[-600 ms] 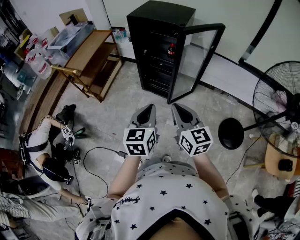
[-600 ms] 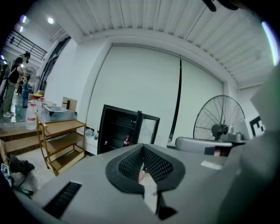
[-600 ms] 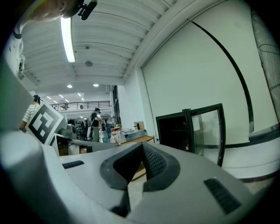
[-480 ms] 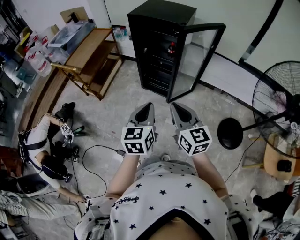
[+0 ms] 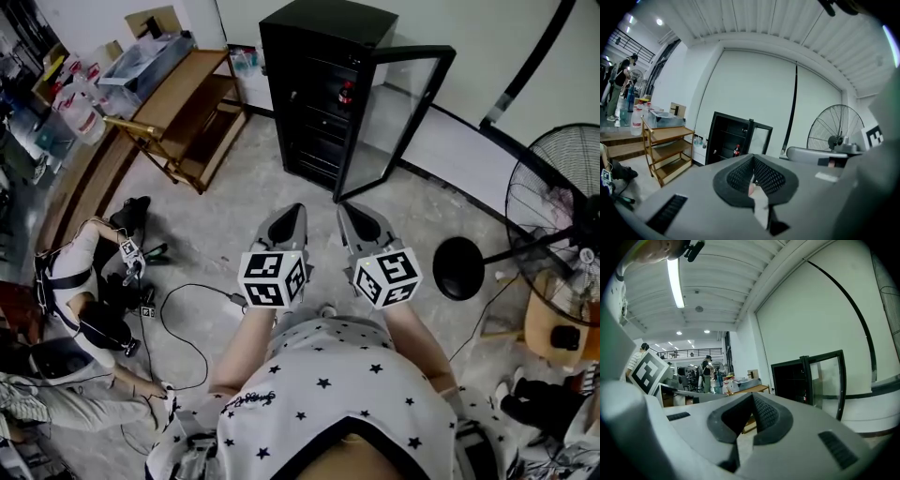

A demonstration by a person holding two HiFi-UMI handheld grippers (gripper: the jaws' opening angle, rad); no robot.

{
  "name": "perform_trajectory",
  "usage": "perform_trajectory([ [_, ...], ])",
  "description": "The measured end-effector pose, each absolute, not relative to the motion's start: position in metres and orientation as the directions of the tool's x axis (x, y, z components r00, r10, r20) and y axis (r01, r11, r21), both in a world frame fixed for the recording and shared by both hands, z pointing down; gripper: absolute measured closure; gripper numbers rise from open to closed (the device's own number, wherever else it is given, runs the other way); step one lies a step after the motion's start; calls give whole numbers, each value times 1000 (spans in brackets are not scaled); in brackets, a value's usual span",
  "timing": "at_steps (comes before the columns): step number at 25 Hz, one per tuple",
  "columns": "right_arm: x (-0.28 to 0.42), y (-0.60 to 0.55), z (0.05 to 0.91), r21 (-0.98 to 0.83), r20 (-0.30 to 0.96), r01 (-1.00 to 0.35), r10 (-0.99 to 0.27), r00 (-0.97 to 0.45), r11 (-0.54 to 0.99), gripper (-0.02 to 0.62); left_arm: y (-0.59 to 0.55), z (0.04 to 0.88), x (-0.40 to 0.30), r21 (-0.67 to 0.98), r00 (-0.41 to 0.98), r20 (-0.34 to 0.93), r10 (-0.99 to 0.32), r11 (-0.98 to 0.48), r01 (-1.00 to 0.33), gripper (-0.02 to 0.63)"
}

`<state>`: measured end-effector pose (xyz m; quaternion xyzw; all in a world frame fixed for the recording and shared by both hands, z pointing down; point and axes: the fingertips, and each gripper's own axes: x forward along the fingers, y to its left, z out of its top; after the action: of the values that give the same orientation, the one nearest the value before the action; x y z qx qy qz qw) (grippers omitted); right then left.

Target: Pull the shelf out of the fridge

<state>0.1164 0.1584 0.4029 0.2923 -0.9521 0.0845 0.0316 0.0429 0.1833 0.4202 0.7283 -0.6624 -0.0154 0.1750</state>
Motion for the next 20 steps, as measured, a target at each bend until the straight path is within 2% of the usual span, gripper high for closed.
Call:
perform_trajectory([
  [20, 128, 148, 412, -173, 111, -534, -522, -846, 828, 601, 176, 429, 59, 300, 104, 219, -970, -35, -953, 594],
])
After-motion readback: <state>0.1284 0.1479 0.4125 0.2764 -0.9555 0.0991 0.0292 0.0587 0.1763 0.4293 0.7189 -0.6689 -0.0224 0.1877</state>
